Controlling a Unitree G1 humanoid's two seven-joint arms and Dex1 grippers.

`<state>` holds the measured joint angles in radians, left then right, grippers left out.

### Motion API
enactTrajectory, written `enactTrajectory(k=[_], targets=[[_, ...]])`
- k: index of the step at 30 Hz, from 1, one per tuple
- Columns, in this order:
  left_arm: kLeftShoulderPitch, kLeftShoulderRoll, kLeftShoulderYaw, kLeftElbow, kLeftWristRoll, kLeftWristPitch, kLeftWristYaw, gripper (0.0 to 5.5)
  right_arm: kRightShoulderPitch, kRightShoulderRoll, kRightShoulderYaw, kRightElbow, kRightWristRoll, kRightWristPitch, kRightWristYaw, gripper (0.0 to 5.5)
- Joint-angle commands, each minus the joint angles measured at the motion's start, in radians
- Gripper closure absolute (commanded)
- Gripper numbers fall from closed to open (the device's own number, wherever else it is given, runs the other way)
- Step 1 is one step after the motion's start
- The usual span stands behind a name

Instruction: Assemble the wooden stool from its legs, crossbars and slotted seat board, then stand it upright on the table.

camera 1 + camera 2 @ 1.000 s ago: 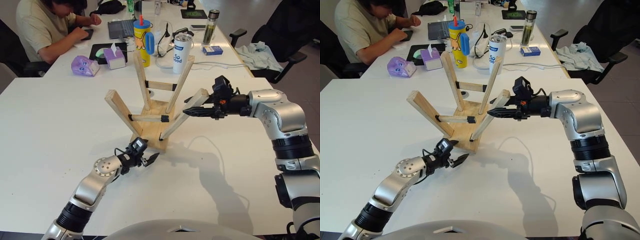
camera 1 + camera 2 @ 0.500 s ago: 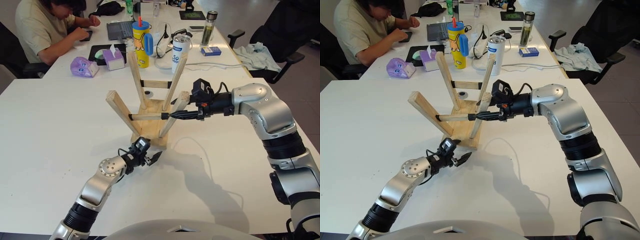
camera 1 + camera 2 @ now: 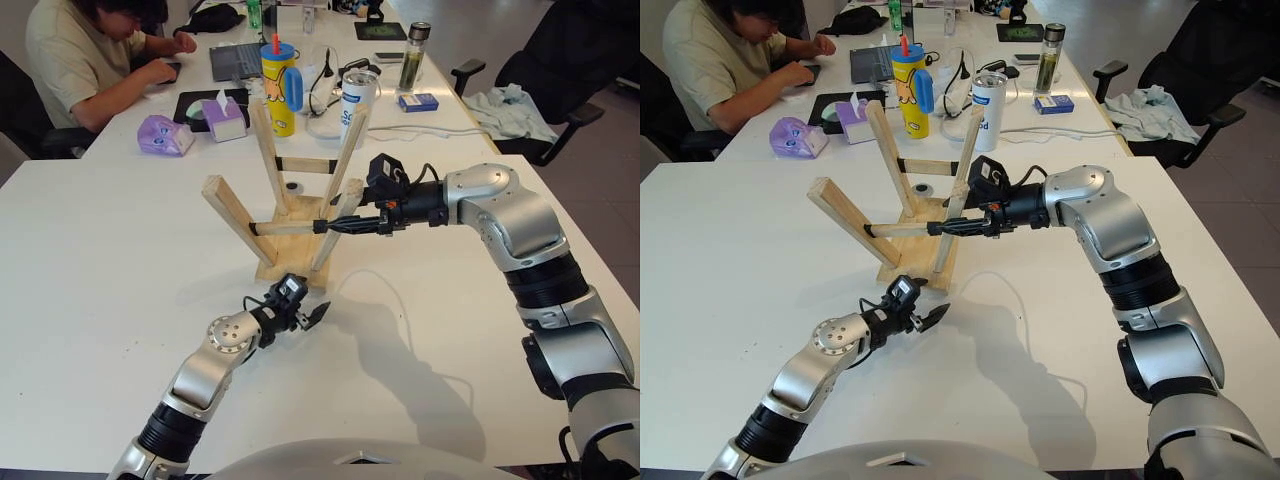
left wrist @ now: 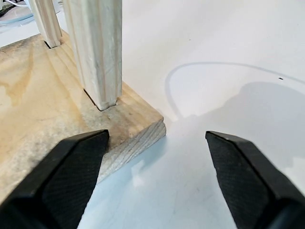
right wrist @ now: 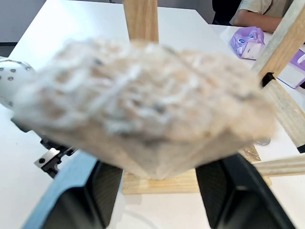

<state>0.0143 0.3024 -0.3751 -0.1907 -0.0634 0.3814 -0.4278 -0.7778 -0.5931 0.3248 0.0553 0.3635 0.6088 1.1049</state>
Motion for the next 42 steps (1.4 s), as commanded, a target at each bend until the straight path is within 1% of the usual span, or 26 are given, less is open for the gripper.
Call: enactTrajectory(k=[1, 3, 4, 6, 9, 11, 13, 15, 17, 19, 20, 23, 25, 27, 28, 30, 31, 33, 35, 38, 39, 40, 42], targets=[[0.101, 0.019, 0.035, -0.133, 0.135, -0.231, 0.126, 1.74, 0.064, -0.022, 0.078, 0.025, -0.091, 0.059, -0.025, 3.46], [0.124, 0.046, 0.085, -0.333, 0.311, -0.373, 0.236, 1.74, 0.061, -0.026, 0.079, 0.019, -0.093, 0.075, -0.034, 3.46], [0.110, 0.049, 0.124, -0.429, 0.387, -0.392, 0.274, 1.74, 0.063, -0.028, 0.079, 0.015, -0.091, 0.086, -0.038, 3.46], [0.039, 0.064, 0.152, -0.532, 0.546, -0.382, 0.293, 1.74, 0.069, -0.033, 0.080, 0.008, -0.089, 0.101, -0.041, 3.46], [-0.119, 0.043, 0.136, -0.542, 0.752, -0.304, 0.266, 1.74, 0.075, -0.033, 0.089, 0.007, -0.091, 0.110, -0.042, 3.46], [-0.197, 0.015, 0.115, -0.495, 0.844, -0.229, 0.224, 1.74, 0.073, -0.028, 0.095, 0.010, -0.092, 0.112, -0.041, 3.46], [-0.234, 0.007, 0.081, -0.398, 0.945, -0.174, 0.184, 1.74, 0.069, -0.021, 0.099, 0.013, -0.090, 0.116, -0.042, 3.46], [-0.222, 0.025, 0.010, -0.244, 1.066, -0.117, 0.104, 1.74, 0.065, -0.014, 0.105, 0.016, -0.089, 0.116, -0.044, 3.46], [-0.152, 0.065, -0.078, -0.070, 1.149, -0.067, -0.017, 1.74, 0.060, -0.009, 0.113, 0.021, -0.091, 0.113, -0.043, 3.46], [-0.071, 0.088, -0.129, 0.001, 1.152, -0.069, -0.068, 1.74, 0.050, 0.000, 0.121, 0.031, -0.093, 0.108, -0.039, 3.46], [-0.053, 0.085, -0.138, 0.005, 1.150, -0.072, -0.067, 1.74, 0.046, 0.002, 0.124, 0.035, -0.093, 0.106, -0.038, 3.46], [-0.086, 0.042, -0.112, -0.026, 1.144, -0.069, -0.010, 1.74, 0.041, 0.009, 0.128, 0.040, -0.092, 0.100, -0.040, 3.46], [-0.130, 0.001, -0.073, -0.056, 1.103, -0.071, 0.035, 1.74, 0.041, 0.015, 0.129, 0.035, -0.088, 0.095, -0.043, 3.46], [-0.175, -0.065, -0.006, -0.133, 1.010, -0.106, 0.128, 1.74, 0.044, 0.021, 0.128, 0.025, -0.087, 0.080, -0.041, 3.46], [-0.189, -0.108, 0.055, -0.224, 0.944, -0.131, 0.198, 1.74, 0.045, 0.028, 0.122, 0.025, -0.084, 0.067, -0.041, 3.46], [-0.178, -0.167, 0.145, -0.371, 0.790, -0.200, 0.279, 1.74, 0.048, 0.038, 0.107, 0.027, -0.084, 0.033, -0.041, 3.46], [-0.157, -0.170, 0.175, -0.418, 0.757, -0.226, 0.305, 1.74, 0.051, 0.044, 0.094, 0.028, -0.079, 0.021, -0.044, 3.46], [0.001, -0.153, 0.205, -0.449, 0.679, -0.270, 0.305, 1.74, 0.060, 0.062, 0.050, 0.034, -0.058, -0.021, -0.055, 3.46], [0.145, -0.133, 0.212, -0.433, 0.627, -0.297, 0.297, 1.74, 0.066, 0.082, 0.009, 0.042, -0.031, -0.045, -0.060, 3.46], [0.339, -0.070, 0.199, -0.354, 0.609, -0.393, 0.316, 1.74, 0.066, 0.089, -0.020, 0.063, -0.040, -0.087, -0.059, 3.46], [0.360, -0.054, 0.183, -0.312, 0.616, -0.389, 0.303, 1.74, 0.064, 0.091, -0.027, 0.071, -0.040, -0.093, -0.056, 3.46], [0.357, -0.062, 0.186, -0.285, 0.597, -0.386, 0.303, 1.74, 0.059, 0.097, -0.036, 0.079, -0.035, -0.095, -0.056, 3.10], [0.311, -0.078, 0.174, -0.204, 0.575, -0.342, 0.278, 1.74, 0.050, 0.115, -0.067, 0.081, -0.002, -0.082, -0.055, 2.82]])
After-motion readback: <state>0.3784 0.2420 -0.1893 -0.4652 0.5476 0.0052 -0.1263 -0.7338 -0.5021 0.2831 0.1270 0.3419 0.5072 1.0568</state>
